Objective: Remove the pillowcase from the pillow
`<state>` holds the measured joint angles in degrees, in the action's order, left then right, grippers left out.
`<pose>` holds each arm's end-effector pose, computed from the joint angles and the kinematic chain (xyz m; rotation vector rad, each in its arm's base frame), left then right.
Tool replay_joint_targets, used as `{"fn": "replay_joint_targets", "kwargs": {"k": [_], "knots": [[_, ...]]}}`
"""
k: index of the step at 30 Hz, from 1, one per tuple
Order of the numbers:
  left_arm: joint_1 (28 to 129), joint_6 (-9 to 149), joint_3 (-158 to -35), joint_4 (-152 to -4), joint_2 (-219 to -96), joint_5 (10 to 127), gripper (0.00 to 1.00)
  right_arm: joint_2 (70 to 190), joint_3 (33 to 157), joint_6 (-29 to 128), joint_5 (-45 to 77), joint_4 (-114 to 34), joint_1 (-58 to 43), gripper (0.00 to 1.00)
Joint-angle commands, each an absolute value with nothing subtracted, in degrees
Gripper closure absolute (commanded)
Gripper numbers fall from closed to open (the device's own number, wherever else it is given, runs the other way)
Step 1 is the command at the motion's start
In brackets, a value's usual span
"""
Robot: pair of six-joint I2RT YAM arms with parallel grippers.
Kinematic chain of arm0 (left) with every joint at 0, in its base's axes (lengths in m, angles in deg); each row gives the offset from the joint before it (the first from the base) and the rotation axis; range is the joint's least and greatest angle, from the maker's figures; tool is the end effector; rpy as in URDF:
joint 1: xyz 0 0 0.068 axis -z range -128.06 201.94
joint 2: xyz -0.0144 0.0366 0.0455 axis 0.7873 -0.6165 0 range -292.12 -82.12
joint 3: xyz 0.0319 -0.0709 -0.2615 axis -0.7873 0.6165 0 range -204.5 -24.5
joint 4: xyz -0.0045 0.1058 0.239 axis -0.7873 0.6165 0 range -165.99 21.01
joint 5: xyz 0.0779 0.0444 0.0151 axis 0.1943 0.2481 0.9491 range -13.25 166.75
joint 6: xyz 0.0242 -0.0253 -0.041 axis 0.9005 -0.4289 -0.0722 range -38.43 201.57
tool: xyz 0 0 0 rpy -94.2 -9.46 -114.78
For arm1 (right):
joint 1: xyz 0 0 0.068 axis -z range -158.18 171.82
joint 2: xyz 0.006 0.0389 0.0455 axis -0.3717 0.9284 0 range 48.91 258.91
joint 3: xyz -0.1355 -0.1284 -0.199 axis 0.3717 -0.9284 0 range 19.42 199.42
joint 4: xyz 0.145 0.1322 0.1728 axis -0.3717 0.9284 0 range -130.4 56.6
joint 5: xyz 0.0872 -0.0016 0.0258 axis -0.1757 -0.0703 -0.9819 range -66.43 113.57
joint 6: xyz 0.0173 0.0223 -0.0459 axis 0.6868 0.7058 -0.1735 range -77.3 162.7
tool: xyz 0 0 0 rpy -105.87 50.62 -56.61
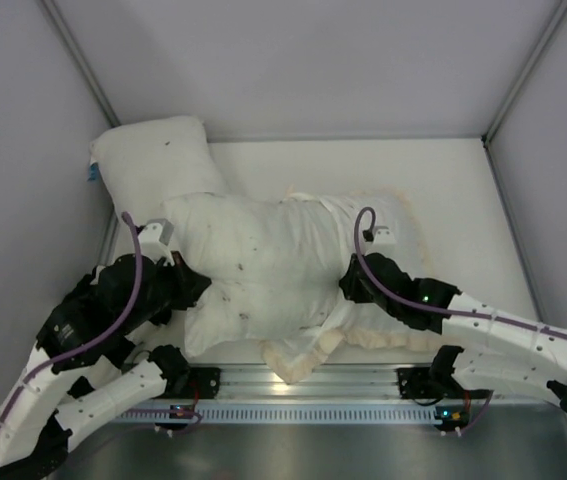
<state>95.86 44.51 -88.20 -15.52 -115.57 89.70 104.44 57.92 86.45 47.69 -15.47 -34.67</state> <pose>0.0595 -0.0463 0.3795 -0.0113 2.1441 -0.6140 0.1234 0.1601 0.2456 -0.0369 2.2679 0.4629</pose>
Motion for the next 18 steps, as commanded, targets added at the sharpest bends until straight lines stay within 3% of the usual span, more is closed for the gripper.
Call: {"fn": "replay_joint_targets", "kwargs": {"k": [1, 10, 14, 18], "knots": [[95.5, 46.4, -97.8, -13.4, -111.4, 100.8, 1.0, 108.1, 59.4, 84.8, 54.4, -13.2, -33.3, 0.78], [98.4, 43.6, -111.4, 2.3, -109.0, 110.8, 1.0, 108.2, 62.0, 79.3, 56.4, -12.7, -27.9, 0.86], [100.2, 41.1, -116.1, 7.5, -108.1, 115.6, 1.0, 107.5, 61.6, 77.0, 57.0, -12.7, -23.5, 1.0], [102.1, 40.1, -118.9, 10.4, -107.3, 117.9, 1.0, 109.5, 62.4, 72.9, 56.6, -12.9, -16.1, 1.0]]}}
